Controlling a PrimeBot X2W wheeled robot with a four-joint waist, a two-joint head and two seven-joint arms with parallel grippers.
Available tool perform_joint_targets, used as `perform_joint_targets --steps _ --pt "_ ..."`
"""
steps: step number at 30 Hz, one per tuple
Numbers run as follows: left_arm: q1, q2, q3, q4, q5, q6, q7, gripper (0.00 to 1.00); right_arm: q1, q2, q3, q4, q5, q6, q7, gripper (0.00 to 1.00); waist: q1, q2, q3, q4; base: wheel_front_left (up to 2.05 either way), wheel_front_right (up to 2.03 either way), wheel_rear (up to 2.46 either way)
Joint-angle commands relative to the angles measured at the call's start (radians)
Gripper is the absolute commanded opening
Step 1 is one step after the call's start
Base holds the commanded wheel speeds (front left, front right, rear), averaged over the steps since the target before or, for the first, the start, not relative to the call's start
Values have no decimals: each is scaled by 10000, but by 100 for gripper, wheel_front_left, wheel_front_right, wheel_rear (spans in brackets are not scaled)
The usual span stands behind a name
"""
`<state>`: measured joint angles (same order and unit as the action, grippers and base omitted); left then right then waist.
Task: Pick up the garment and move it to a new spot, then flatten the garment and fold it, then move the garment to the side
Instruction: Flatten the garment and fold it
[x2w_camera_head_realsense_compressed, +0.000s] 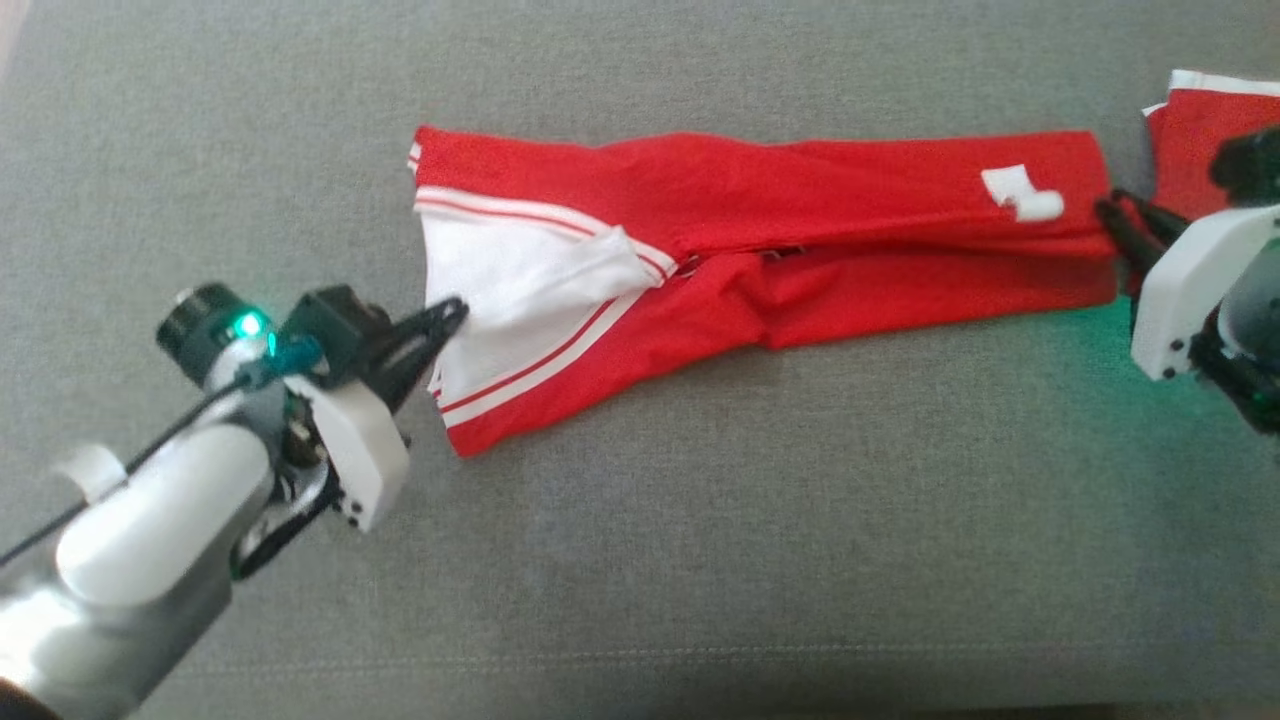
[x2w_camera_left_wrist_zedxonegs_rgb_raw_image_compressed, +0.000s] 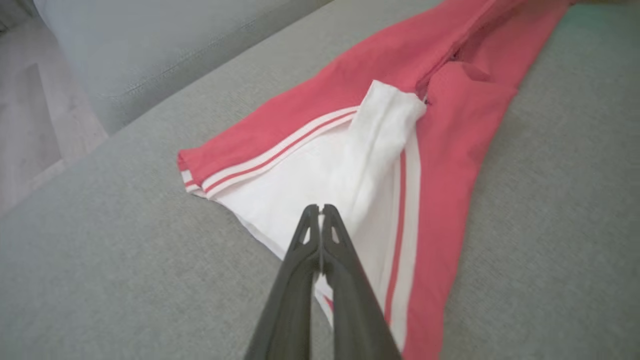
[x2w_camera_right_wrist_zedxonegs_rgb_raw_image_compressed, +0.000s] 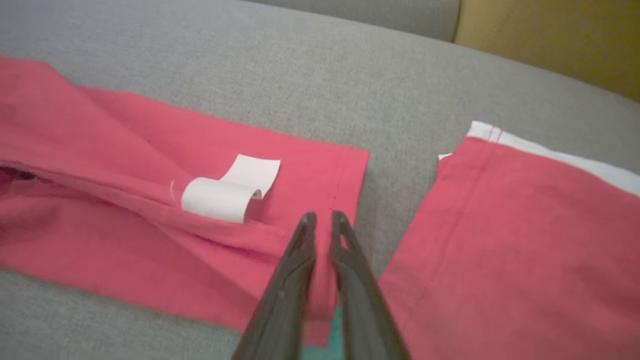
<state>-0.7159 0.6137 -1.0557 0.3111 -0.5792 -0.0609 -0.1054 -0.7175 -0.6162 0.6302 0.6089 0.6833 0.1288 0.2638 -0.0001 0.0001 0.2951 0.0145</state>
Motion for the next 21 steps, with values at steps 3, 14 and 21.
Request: perform_joint_targets --steps 3,14,21 --pt "-81 406 411 -268 -45 143 -28 100 339 -407 5 -420 155 19 201 100 1 -1 -112 -82 0 0 0" --pt "507 -341 1970 148 -1029 1762 -1381 100 628 -188 -1333 -1197 73 19 -515 100 1 -1 -724 -311 0 0 0" --pt "1413 -1534 4950 -927 -834 2937 -1559 100 1233 881 -2804 -1605 -767 19 -2111 100 1 -1 -892 -275 0 0 0"
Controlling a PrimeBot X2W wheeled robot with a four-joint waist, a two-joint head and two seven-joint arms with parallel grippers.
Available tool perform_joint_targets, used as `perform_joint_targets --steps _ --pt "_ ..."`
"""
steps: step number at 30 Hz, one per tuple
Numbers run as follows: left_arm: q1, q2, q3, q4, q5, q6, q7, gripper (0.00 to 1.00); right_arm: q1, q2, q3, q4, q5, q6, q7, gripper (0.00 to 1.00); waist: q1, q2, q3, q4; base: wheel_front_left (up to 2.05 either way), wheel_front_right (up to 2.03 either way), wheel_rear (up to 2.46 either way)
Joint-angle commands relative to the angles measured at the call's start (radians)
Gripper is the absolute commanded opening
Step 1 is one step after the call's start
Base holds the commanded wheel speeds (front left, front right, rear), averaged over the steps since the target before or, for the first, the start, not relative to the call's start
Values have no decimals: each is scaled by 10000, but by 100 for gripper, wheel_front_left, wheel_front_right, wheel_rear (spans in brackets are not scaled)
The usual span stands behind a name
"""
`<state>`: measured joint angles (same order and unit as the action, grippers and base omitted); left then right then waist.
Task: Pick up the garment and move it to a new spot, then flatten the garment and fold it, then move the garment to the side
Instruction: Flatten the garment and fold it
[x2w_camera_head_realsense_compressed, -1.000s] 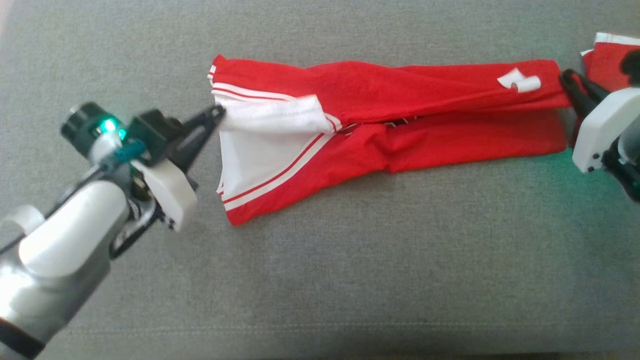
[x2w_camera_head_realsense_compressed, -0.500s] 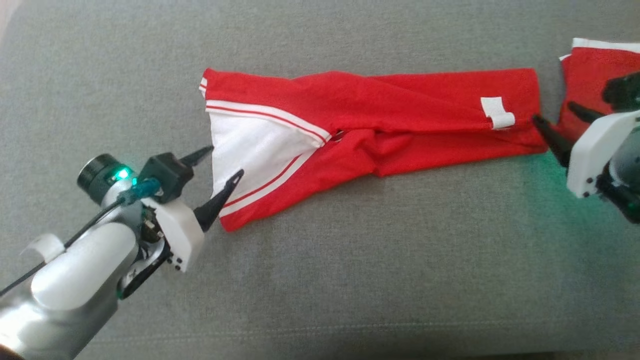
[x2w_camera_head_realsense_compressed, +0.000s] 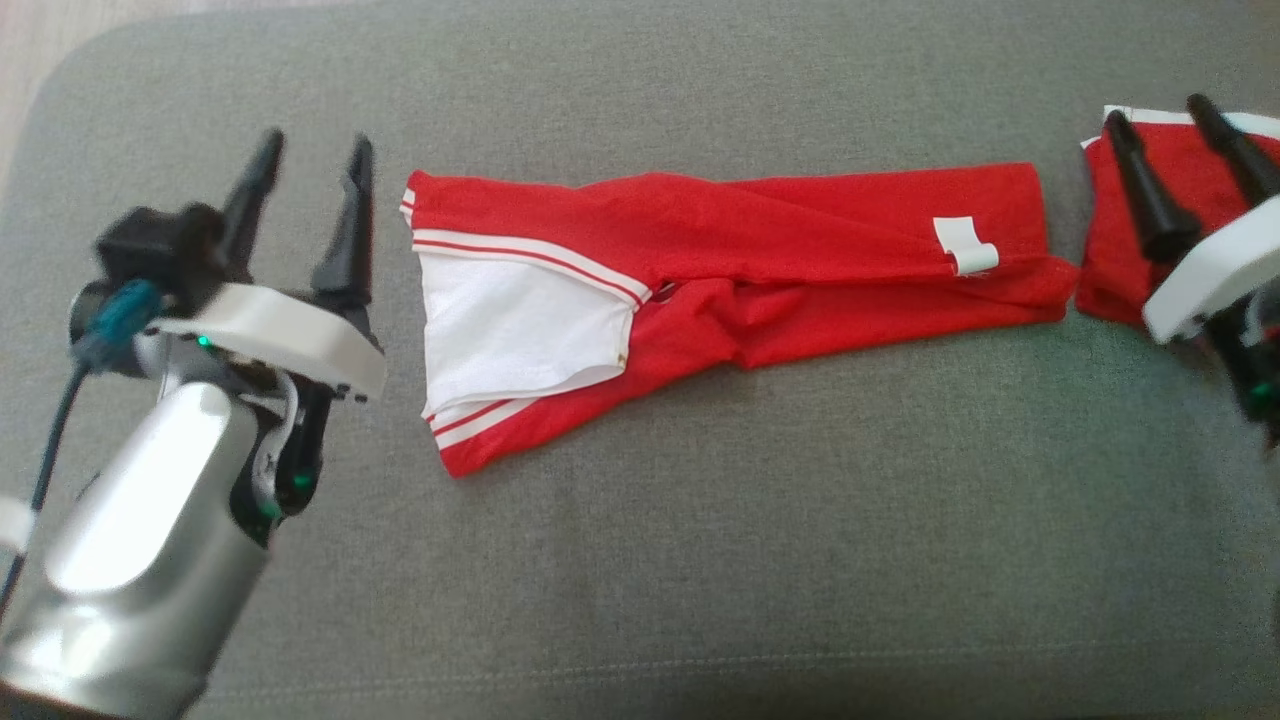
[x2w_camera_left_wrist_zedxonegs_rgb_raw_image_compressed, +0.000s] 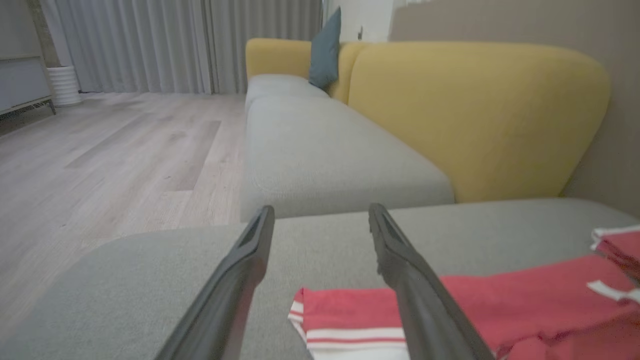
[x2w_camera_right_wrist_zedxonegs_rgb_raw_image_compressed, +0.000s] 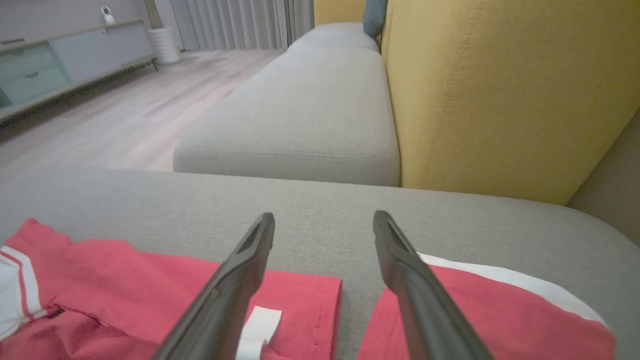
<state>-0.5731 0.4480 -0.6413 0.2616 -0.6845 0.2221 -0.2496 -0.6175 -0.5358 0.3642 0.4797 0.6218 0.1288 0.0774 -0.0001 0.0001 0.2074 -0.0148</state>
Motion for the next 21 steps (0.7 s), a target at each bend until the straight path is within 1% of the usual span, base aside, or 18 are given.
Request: perform_joint_targets --steps 1,4,7,8,11,15,21 --pt "276 -108 1247 -641 421 169 -117 100 389 311 -360 -341 -288 19 -437 100 1 -1 -28 25 0 0 0" --pt "1221 -909 2496 -1141 908 189 -119 100 865 1045 -927 -392 -790 19 -837 100 1 -1 -2 29 0 0 0" --pt "1986 -1586 3255 -1479 1555 -117 -120 100 1282 1760 -1438 -385 -1248 19 -1037 100 1 -1 46 65 0 0 0" --pt "1986 -1586 3255 -1479 1555 -117 -120 100 1282 1760 -1438 -385 -1248 19 -1037 100 1 -1 46 65 0 0 0" --pt "2412 -2028 3741 -1501 2131 -553 -120 100 1512 2243 -1800 -423 -1709 19 -1084 100 1 -1 114 110 0 0 0" --pt "2506 -2344 4165 -1369 2763 -1126 -121 100 1523 2657 -2368 -474 -2081 19 -1008 100 1 -1 180 189 0 0 0" --pt "2493 -2879 4587 -1103 3326 -1765 -121 100 1394 3364 -3282 -367 -2443 19 -746 100 1 -1 290 421 0 0 0"
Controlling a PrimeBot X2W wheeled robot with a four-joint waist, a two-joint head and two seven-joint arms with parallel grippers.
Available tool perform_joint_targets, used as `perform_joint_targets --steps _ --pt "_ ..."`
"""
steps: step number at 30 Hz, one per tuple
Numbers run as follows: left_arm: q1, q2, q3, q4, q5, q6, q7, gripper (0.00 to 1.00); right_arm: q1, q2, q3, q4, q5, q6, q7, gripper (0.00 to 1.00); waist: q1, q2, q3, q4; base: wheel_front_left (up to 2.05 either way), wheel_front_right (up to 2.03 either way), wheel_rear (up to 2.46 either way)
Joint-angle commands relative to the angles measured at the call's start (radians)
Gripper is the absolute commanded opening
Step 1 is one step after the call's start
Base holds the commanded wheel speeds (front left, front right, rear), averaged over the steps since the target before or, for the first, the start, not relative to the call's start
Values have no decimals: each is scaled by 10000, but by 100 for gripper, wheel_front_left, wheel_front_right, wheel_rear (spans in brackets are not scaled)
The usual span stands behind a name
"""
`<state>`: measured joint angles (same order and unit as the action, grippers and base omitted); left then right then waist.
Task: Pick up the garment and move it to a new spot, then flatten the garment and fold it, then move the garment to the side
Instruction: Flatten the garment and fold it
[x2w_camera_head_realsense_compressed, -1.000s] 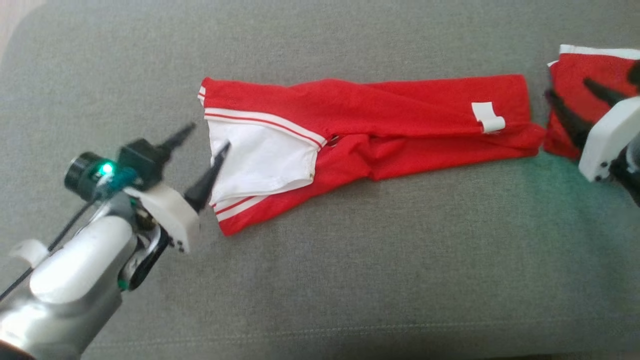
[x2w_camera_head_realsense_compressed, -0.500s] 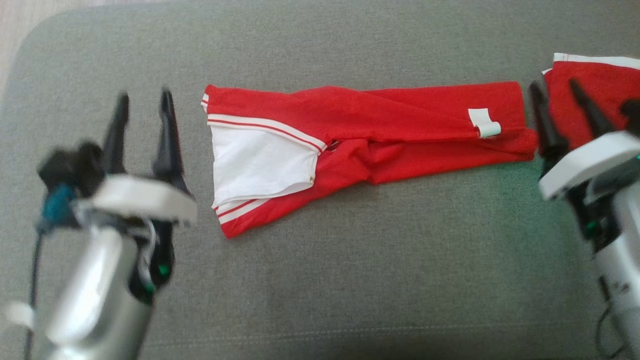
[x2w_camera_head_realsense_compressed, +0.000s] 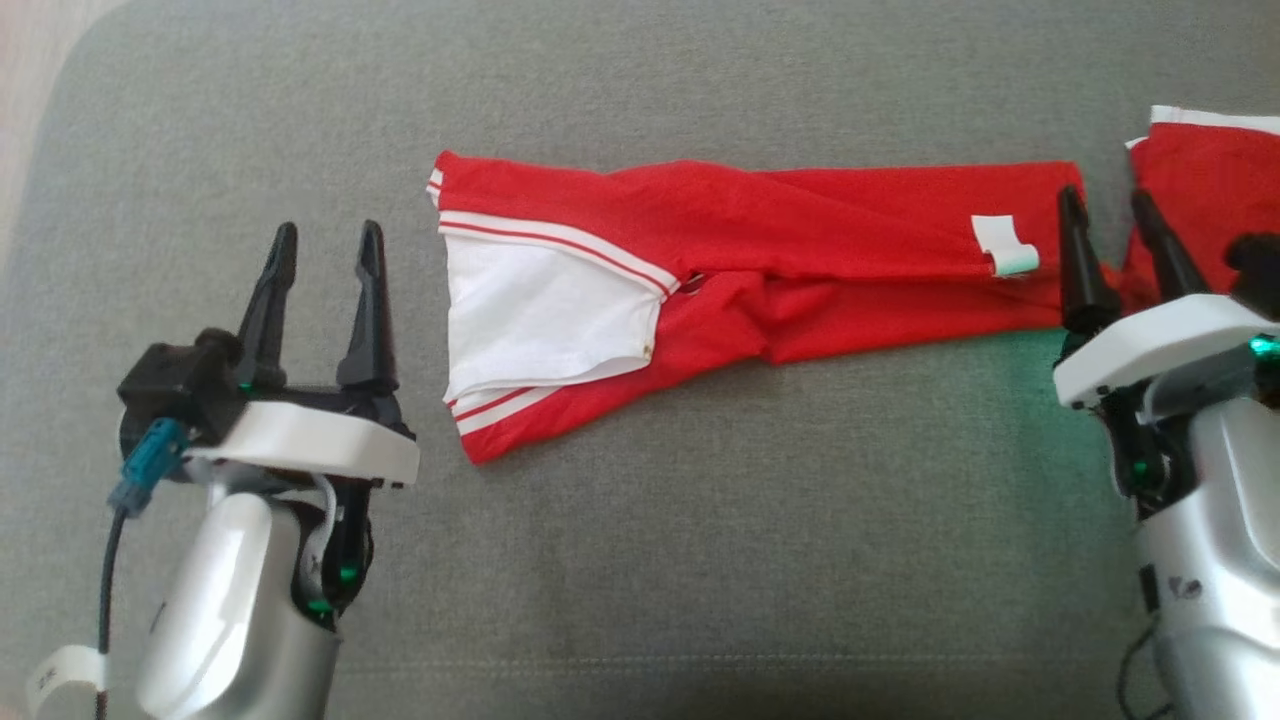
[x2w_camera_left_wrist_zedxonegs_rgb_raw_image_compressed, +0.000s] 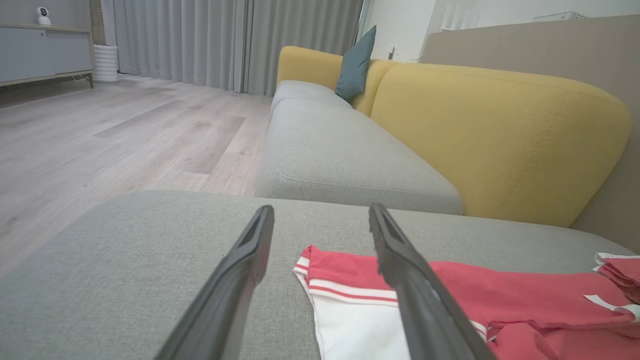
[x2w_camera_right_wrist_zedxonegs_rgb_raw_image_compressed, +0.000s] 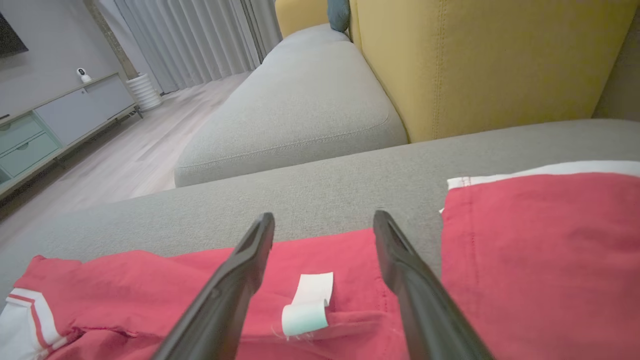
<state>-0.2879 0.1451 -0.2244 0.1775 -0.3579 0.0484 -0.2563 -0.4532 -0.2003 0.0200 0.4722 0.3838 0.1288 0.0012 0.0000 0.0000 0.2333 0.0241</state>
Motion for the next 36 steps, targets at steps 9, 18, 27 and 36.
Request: perform_joint_targets --steps 9,18,27,36 --pt "-458 -450 880 38 599 -669 -54 100 -697 1033 -1237 724 -193 19 682 100 0 0 456 445 0 0 0" --pt "-508 -725 1220 241 947 -1049 -55 100 -1200 1255 -2656 1553 -1200 19 575 100 0 0 655 604 0 0 0" --pt "-558 -871 1415 328 1139 -1215 -55 100 -1202 1411 -3575 2081 -2278 19 1187 100 0 0 638 527 0 0 0" --pt "-672 -923 1511 349 1206 -1305 -55 100 -1263 1474 -3357 2012 -2376 19 1707 100 0 0 793 458 0 0 0"
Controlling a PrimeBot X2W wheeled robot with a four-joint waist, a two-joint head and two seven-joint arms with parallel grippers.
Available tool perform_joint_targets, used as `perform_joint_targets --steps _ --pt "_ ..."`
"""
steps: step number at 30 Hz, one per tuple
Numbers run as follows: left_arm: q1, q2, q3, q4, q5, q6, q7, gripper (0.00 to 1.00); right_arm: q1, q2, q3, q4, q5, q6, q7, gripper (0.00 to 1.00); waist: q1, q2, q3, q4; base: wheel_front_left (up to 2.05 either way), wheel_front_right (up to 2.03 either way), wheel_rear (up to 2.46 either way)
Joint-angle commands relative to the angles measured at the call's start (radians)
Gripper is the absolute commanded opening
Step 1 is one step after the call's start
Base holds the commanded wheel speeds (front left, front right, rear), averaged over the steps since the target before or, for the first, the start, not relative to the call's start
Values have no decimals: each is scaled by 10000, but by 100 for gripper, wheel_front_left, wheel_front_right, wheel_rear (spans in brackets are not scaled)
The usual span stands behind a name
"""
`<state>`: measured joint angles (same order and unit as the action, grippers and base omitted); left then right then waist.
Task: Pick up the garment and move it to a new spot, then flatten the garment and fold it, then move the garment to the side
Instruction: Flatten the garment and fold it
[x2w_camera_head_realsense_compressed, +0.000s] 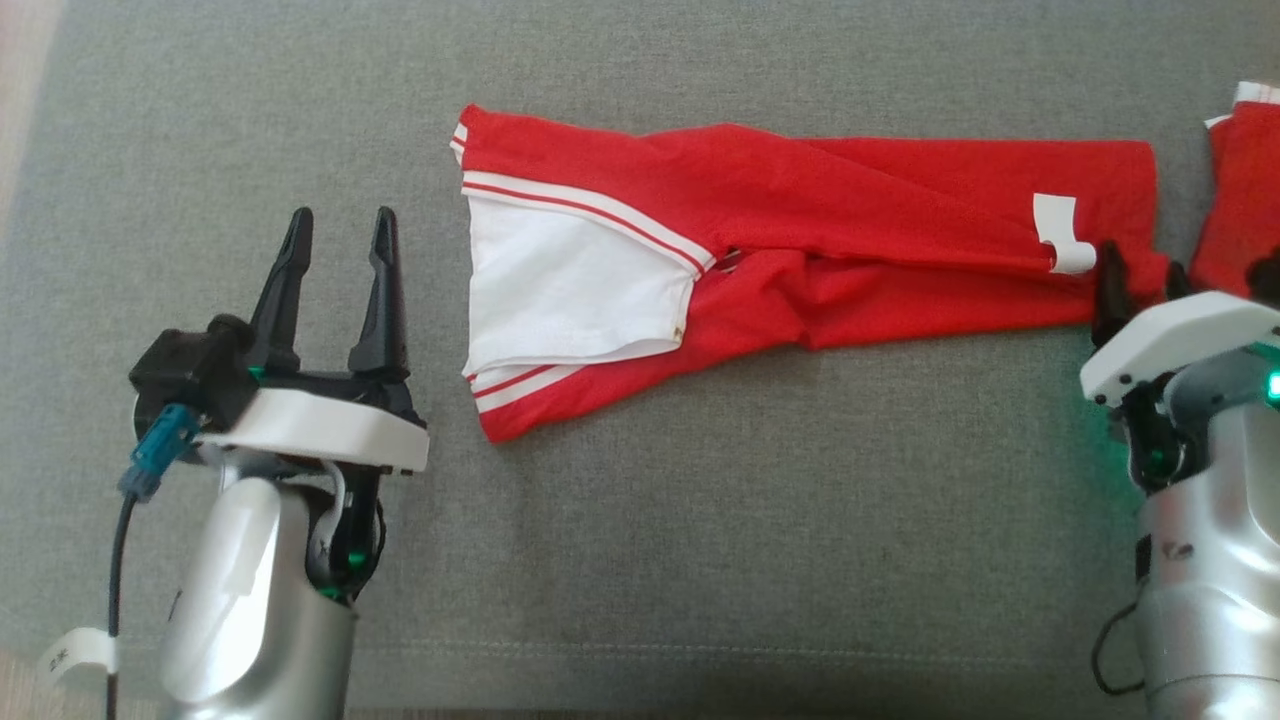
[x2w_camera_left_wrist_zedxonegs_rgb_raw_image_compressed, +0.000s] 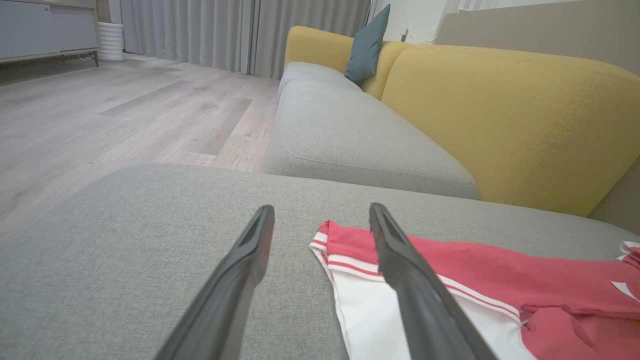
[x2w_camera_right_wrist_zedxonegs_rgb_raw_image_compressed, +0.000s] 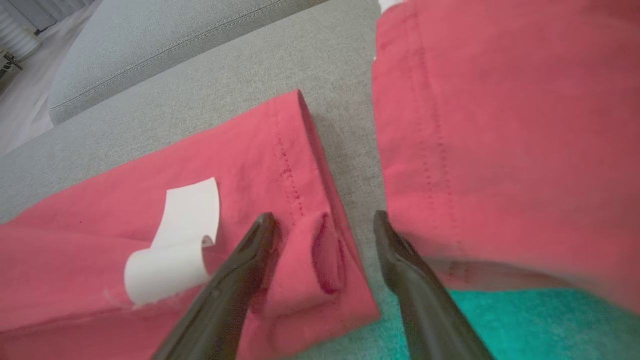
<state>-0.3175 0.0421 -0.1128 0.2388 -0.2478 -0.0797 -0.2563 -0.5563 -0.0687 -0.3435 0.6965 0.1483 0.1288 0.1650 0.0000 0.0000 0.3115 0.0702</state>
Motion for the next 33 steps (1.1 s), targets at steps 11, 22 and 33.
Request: perform_joint_targets --steps 11,22,33 --pt "-461 87 635 -245 186 -88 -55 100 -220 -193 -39 -873 132 19 245 0 0 0 -17 -44 0 0 0" --pt "-260 83 677 -228 186 -90 -55 100 -796 -349 -1249 -1821 -143 19 -30 0 0 0 -472 -70 0 0 0" --pt "90 82 596 -157 106 -12 -55 100 -189 172 1019 -3232 830 19 385 0 0 0 -1130 -60 0 0 0"
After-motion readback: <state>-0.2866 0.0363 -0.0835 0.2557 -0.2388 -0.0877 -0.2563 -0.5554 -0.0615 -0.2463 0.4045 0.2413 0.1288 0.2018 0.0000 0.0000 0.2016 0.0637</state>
